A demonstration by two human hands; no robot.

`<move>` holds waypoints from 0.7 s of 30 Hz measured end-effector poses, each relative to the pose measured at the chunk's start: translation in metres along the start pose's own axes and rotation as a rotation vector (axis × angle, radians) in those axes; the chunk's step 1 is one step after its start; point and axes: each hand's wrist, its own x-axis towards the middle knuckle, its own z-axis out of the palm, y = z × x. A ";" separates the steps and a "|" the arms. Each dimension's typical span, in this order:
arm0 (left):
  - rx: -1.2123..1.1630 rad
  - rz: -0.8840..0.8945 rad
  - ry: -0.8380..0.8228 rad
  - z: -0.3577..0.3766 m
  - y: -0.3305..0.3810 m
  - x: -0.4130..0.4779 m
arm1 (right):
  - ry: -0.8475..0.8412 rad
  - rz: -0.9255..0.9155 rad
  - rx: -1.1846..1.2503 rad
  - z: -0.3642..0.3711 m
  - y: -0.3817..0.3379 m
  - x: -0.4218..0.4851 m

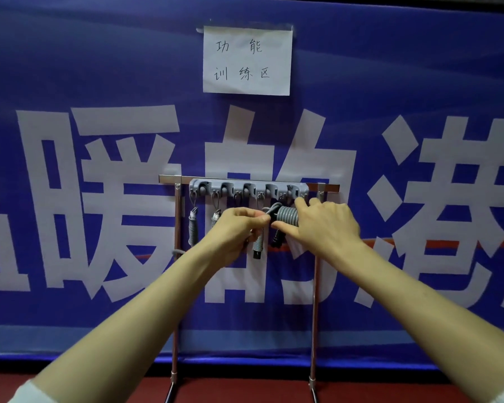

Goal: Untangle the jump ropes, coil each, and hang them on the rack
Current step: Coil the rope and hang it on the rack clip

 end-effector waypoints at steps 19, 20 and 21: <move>0.841 0.213 0.053 0.008 0.014 0.016 | -0.108 -0.090 -0.043 0.008 -0.007 -0.007; 0.891 0.248 0.063 0.007 0.013 0.018 | -0.115 -0.102 -0.044 0.010 -0.008 -0.008; 0.933 0.248 0.049 0.007 0.013 0.019 | -0.120 -0.111 -0.040 0.012 -0.009 -0.010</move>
